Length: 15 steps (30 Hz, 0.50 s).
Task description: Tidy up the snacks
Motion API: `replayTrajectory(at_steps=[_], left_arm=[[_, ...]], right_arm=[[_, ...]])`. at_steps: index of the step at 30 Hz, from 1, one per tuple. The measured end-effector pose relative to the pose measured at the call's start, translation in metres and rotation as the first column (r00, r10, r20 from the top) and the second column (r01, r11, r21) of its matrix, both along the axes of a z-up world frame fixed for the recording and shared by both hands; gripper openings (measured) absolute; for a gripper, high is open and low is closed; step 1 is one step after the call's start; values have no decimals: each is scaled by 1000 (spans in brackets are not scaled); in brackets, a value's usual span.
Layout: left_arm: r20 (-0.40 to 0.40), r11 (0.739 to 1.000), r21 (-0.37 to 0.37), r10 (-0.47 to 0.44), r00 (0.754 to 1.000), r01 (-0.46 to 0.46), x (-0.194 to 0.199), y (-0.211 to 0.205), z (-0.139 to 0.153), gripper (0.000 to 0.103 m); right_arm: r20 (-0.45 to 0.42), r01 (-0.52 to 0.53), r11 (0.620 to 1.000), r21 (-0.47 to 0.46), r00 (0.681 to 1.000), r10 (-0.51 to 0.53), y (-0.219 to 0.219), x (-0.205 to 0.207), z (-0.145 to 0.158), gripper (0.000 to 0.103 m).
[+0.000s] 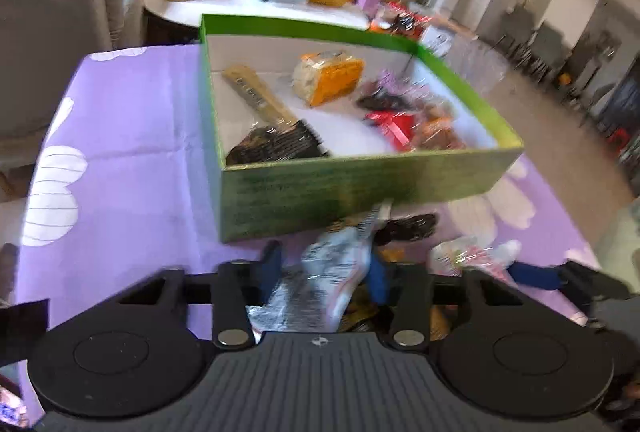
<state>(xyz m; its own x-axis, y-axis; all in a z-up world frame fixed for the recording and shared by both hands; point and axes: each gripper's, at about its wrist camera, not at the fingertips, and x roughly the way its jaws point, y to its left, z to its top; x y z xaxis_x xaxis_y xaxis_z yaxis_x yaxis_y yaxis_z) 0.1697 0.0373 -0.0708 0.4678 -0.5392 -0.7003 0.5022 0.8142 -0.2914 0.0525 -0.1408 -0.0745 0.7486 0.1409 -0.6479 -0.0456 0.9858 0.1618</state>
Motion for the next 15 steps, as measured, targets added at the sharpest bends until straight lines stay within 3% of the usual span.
replayTrajectory(at_steps=[6, 9, 14, 15], left_arm=[[36, 999, 34, -22, 999, 21, -7, -5, 1, 31], [28, 1000, -15, -24, 999, 25, -10, 1, 6, 29], [54, 997, -80, -20, 998, 25, -17, 10, 24, 17], [56, 996, -90, -20, 998, 25, -18, 11, 26, 9]], right_arm=[[49, 7, 999, -40, 999, -5, 1, 2, -7, 59], [55, 0, 999, -40, 998, 2, -2, 1, -7, 59], [65, -7, 999, -34, 998, 9, -4, 2, -6, 59], [68, -6, 999, -32, 998, 8, -4, 1, -6, 59]])
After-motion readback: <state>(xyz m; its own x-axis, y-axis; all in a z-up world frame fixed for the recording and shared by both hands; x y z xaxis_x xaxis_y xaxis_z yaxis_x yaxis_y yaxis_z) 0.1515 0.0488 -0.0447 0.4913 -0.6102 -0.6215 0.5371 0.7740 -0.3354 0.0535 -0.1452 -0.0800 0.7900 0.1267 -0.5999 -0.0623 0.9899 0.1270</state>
